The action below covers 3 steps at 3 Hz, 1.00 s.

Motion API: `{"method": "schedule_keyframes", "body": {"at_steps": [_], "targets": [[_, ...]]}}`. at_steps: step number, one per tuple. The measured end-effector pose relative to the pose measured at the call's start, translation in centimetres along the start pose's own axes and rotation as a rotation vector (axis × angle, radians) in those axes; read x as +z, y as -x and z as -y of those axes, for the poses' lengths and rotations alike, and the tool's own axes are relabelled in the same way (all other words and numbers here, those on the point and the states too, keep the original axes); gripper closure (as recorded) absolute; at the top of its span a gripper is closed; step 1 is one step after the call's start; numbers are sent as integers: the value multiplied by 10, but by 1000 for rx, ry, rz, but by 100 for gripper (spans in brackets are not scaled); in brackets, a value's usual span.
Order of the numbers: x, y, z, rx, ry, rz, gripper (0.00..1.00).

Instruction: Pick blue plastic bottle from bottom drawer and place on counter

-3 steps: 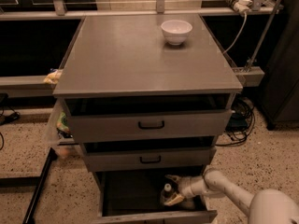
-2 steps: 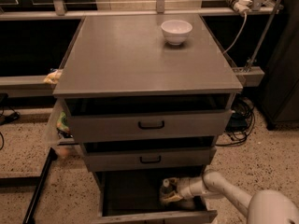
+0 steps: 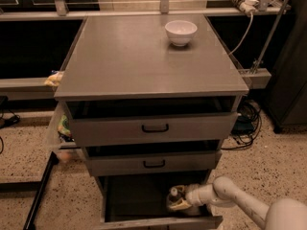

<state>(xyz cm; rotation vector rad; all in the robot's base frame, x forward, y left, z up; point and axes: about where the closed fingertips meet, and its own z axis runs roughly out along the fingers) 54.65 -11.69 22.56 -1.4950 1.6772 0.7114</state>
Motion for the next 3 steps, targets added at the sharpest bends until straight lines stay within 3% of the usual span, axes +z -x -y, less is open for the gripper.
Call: {"method": "schedule_keyframes", "body": {"at_steps": [1,2,3], "targets": [[-39,22,-11,10,-17,-3,100],[-74,66,-16,1,-12,-27,100],[-98,140,-13,-6,-21,-63,100]]}}
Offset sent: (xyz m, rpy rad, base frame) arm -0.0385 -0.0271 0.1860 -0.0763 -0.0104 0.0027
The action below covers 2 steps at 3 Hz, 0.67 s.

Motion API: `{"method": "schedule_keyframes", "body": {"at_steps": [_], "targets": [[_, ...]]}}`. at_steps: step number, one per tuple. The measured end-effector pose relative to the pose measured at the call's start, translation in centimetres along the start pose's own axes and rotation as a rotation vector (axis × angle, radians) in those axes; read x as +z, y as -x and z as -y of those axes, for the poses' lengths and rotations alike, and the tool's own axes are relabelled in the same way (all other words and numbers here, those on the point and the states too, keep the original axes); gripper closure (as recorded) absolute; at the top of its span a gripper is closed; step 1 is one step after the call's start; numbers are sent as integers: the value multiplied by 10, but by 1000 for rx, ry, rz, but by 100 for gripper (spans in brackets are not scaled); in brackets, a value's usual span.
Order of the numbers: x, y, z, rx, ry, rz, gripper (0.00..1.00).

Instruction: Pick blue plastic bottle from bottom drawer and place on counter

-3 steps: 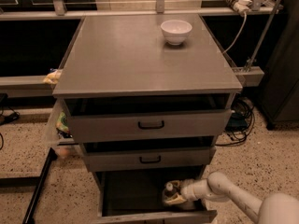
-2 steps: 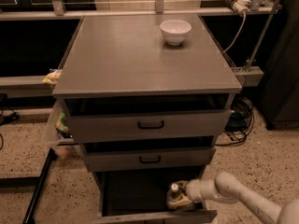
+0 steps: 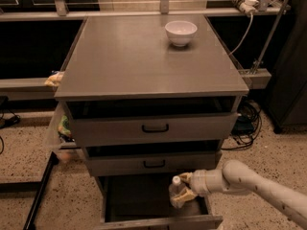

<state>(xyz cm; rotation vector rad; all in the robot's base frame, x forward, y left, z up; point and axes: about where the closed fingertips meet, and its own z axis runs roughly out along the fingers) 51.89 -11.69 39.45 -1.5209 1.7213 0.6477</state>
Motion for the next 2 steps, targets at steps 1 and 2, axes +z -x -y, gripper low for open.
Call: {"method": "schedule_keyframes", "body": {"at_steps": [1,2], "targets": [[-24,24,12,-39,-18,-31,100],[-24,24,12,-40,-18,-31,100]]}}
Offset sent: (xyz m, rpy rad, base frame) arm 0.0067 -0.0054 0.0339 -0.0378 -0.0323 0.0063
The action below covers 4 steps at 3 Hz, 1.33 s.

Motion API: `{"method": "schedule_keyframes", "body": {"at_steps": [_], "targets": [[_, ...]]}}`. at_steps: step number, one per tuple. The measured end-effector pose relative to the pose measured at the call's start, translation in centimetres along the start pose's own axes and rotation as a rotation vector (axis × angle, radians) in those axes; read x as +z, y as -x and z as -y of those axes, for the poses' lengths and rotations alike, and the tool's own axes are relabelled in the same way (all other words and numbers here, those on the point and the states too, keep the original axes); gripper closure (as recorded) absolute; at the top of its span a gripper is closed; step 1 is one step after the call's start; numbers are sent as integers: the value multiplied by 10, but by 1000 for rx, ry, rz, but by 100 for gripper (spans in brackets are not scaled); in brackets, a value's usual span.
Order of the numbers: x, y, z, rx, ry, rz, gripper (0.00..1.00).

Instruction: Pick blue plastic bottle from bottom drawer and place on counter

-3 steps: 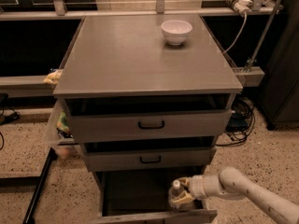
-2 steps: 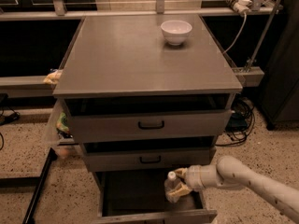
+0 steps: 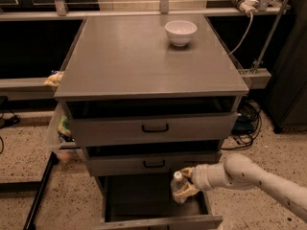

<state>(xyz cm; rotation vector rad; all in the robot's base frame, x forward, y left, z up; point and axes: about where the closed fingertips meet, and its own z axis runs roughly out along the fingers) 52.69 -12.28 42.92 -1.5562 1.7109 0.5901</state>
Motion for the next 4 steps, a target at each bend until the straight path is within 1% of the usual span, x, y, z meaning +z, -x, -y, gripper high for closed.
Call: {"method": "schedule_keyframes", "body": {"at_steps": [1,2,3,4], "targets": [[-19,28,0,-1,11,50,100],[-63,97,1,-9,0,99,100],[-104,175,0,12,-31,72,100],[-134,251,5,33,-66,10,100]]}}
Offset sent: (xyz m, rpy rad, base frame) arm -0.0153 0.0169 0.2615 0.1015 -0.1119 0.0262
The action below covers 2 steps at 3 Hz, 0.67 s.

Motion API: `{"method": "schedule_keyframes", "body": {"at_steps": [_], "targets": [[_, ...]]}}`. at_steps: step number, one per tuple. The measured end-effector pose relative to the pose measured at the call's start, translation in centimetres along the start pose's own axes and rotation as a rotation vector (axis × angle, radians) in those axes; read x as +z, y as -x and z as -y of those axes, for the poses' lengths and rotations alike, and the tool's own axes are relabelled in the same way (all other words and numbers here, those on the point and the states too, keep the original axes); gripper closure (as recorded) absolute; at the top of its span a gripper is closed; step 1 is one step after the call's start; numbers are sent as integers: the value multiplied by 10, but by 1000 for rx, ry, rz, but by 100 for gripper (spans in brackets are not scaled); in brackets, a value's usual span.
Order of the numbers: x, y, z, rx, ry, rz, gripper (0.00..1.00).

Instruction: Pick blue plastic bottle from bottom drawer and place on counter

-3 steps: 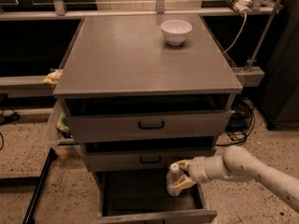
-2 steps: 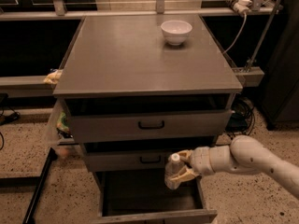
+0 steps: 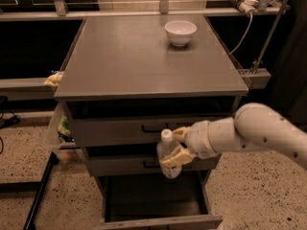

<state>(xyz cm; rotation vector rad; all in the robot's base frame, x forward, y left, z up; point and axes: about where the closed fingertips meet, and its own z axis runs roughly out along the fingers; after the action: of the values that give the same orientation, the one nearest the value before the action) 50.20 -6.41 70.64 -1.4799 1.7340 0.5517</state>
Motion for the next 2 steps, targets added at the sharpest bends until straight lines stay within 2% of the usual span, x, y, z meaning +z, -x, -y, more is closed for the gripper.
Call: {"method": "schedule_keyframes", "body": {"at_steps": [1,2], "targets": [[-20,29,3,17,-40,-32,100],[-20,29,3,17,-40,-32,100]]}}
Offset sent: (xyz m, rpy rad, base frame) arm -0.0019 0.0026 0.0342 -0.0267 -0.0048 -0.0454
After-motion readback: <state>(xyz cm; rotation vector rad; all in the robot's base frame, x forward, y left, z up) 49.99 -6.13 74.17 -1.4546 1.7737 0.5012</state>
